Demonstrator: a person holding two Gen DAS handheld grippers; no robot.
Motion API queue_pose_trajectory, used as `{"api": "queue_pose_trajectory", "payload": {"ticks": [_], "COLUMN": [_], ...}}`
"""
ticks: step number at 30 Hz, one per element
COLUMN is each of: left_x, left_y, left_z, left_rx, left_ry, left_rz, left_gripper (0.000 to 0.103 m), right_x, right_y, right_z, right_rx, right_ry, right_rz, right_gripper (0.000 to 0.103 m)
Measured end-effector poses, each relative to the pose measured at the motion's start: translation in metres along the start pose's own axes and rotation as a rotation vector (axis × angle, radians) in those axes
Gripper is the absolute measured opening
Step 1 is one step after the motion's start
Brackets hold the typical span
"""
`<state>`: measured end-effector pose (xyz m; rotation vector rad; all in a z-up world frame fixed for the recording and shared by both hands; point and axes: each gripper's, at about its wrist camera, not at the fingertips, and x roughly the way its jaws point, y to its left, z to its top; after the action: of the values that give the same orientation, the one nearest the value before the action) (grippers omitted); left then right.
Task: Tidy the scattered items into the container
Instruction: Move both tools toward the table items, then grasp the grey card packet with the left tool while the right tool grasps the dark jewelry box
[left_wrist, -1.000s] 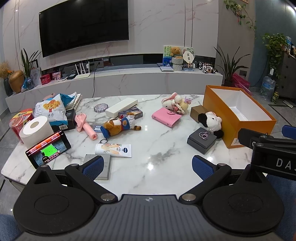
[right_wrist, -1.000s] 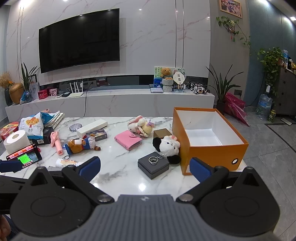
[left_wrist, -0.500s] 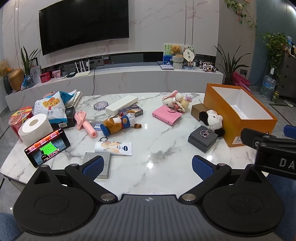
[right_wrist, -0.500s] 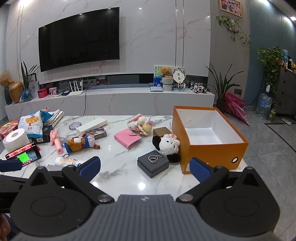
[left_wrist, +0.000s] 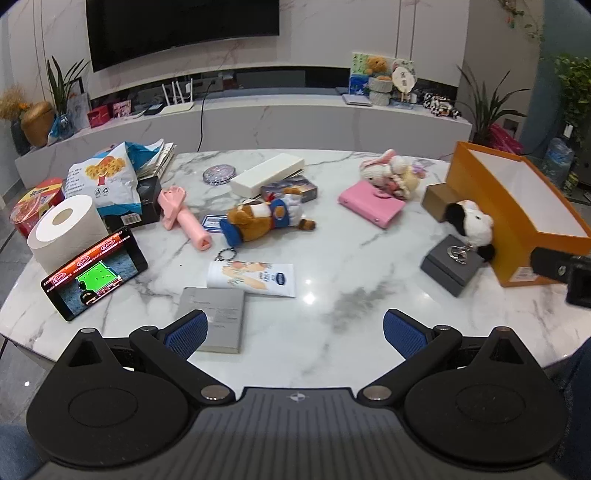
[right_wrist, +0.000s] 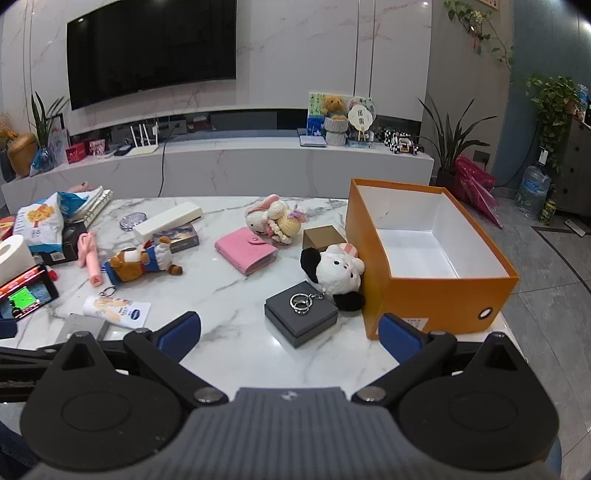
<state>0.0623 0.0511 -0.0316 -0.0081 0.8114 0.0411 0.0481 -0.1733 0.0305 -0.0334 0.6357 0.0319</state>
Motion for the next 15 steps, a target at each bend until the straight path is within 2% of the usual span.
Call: {"api": "queue_pose_trajectory", "payload": {"ticks": [8, 15], "left_x": [0.03, 0.059], "left_y": [0.02, 0.036], "left_z": [0.013, 0.018], "left_rx": [-0.025, -0.041], "left_ry": [0.054, 0.099], "left_rz": [0.025, 0.052], "left_gripper": [0.103, 0.103], "right_x": [0.041, 0.08], "right_y": [0.0, 0.005], "right_z": [0.026, 0.035], "right_rx": [-0.001, -0.022], "right_ry": [0.048, 0.103], "right_rz": [-0.006, -0.002], "right_gripper": [0.103, 0.103]}}
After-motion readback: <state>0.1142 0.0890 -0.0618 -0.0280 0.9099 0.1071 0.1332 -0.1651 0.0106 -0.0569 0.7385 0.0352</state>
